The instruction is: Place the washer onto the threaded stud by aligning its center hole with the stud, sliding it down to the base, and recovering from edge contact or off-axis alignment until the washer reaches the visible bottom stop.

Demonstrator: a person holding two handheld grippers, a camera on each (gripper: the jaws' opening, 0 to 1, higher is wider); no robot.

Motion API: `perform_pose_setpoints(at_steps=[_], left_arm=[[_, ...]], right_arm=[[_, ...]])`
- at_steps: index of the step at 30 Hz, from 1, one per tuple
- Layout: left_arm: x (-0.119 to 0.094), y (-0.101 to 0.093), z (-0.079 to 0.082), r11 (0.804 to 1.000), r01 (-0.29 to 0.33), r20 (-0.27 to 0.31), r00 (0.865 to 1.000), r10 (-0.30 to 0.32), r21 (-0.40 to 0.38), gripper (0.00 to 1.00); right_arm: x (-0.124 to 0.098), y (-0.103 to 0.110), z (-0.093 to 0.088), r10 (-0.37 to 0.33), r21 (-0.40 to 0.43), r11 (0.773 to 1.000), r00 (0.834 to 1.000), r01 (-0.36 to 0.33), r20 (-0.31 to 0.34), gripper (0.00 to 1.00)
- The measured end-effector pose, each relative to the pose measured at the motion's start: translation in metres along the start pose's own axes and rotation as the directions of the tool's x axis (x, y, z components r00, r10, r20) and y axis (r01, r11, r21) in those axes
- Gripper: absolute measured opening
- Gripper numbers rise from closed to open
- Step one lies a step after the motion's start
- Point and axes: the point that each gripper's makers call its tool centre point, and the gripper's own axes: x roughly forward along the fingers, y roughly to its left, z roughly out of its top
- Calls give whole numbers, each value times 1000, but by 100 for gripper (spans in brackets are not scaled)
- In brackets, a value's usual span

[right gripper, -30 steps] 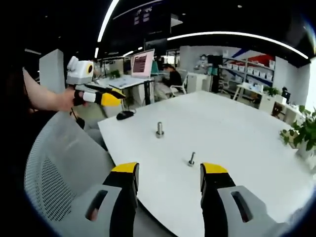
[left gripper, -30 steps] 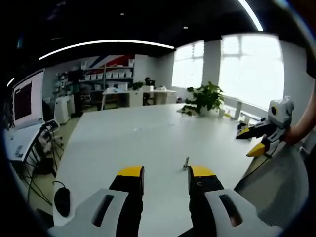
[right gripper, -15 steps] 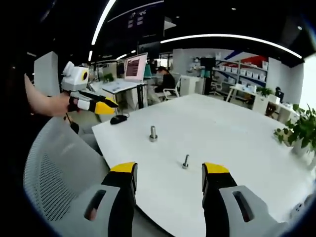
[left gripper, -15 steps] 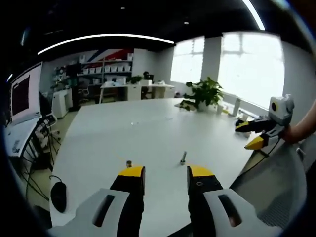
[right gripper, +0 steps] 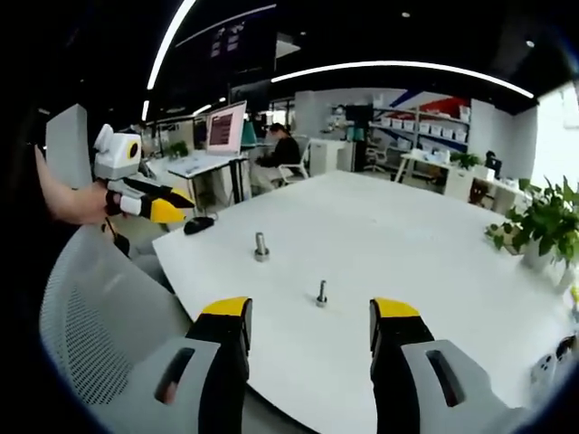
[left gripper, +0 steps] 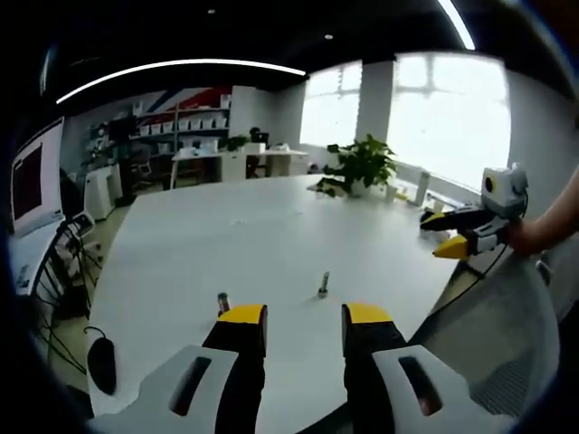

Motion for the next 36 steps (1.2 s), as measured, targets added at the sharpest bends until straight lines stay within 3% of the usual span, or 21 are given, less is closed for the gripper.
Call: perform_pose_setpoints(at_steps=[3, 36], left_arm=[[-1, 2, 0, 1000, 0, 3, 1000, 0, -7, 31], [2, -7, -3, 999, 38, -15, 999, -38, 12, 30]], right_arm=[[-4, -5, 7, -16, 20, 1000, 999, 15, 42, 53], [-2, -14, -3, -56, 19, 998, 998, 56, 1, 53]])
